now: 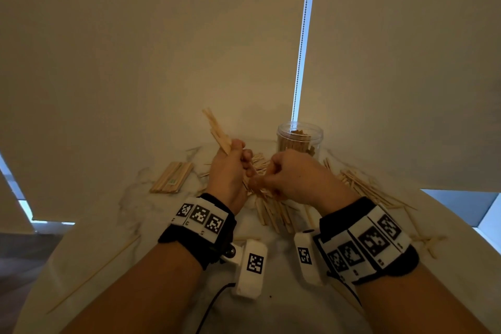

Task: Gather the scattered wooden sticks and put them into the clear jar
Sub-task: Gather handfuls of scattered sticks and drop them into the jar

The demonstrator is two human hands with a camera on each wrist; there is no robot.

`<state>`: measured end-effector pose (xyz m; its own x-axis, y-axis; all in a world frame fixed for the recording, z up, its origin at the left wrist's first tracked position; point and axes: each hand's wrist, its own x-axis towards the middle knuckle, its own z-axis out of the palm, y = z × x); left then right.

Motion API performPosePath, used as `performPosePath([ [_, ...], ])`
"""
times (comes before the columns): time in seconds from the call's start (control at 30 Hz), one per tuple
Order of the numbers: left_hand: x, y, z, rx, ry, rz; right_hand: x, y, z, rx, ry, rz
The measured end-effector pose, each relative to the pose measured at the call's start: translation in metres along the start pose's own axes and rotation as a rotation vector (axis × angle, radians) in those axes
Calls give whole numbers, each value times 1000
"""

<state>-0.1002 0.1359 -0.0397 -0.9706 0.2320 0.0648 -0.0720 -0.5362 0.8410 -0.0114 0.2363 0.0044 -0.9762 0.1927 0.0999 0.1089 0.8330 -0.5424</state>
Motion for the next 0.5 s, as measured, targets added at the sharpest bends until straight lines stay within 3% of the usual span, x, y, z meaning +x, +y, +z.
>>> performPosePath([
  [0.07,5,4,-3,-77,58,21,-3,-1,0,-40,-259,88],
  [0.13,6,6,-5,-143,61,40,-7,-3,2,16,-424,153],
  [0.2,4,5,-4,-192,30,30,-7,-3,5,61,-446,160],
  [0.37,-2,5,4,-220,-38,62,-4,-3,4,49,-282,48],
  [0.5,0,10,2,-195,-33,159,-5,1,2,111,-402,101],
])
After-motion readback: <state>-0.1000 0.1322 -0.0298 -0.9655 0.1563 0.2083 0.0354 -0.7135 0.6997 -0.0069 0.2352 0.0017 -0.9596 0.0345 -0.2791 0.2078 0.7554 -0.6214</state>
